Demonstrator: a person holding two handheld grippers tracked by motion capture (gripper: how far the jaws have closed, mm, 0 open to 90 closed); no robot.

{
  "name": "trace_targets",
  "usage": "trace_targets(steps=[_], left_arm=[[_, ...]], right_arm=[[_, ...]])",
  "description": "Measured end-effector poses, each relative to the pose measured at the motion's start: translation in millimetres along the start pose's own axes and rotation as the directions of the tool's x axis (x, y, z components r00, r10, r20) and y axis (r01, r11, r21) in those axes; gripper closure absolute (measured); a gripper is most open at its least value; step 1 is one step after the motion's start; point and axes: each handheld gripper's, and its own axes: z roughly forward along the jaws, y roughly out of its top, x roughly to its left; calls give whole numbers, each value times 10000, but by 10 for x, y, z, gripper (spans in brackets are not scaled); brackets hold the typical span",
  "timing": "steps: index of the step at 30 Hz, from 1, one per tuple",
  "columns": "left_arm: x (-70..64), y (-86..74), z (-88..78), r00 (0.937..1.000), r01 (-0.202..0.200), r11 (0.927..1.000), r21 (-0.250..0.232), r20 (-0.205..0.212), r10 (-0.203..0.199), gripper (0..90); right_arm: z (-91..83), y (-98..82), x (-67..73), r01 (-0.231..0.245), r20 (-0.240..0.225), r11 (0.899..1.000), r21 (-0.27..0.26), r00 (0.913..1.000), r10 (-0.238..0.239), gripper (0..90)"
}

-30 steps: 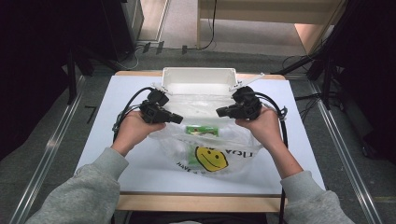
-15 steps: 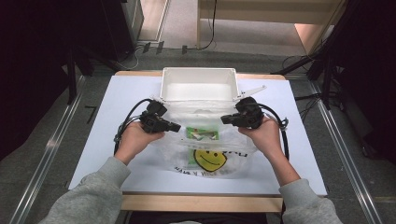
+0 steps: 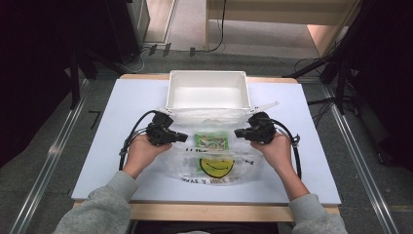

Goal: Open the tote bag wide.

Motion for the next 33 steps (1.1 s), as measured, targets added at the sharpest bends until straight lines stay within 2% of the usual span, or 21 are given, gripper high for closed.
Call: trace_targets(steps=[8,11,15,19,23,27,33], left_arm=[[41,-118,71,9998,192,9997,-173,-106,-194,900],[46,-160,86,9998,138,9994,-326,-141,-143,900],[38,-211,114,9993,73,9995,-298,-372,-84,900],[83,-297,143,9989,305,9994,-150,-361,-310,900],[125,-378,129,9969,662,9974,-286,-418,-674,900],[158,-419,118,9961,748,9971,-161,-464,-755,900],[264,-492,65,9895,1289,9914,-220,-631,-1300,900]], right_arm=[[86,-129,-44,-263,205,9996,-34,9994,264,900],[141,-190,-83,-470,284,9989,-6,9985,470,900],[173,-227,-100,-600,374,9982,83,9975,596,900],[196,-292,-113,-653,549,9978,97,9964,647,900],[202,-378,-116,-671,741,9976,174,9951,656,900],[222,-444,-112,-806,803,9963,307,9937,779,900],[221,-531,-125,-1084,960,9935,337,9899,1047,900]])
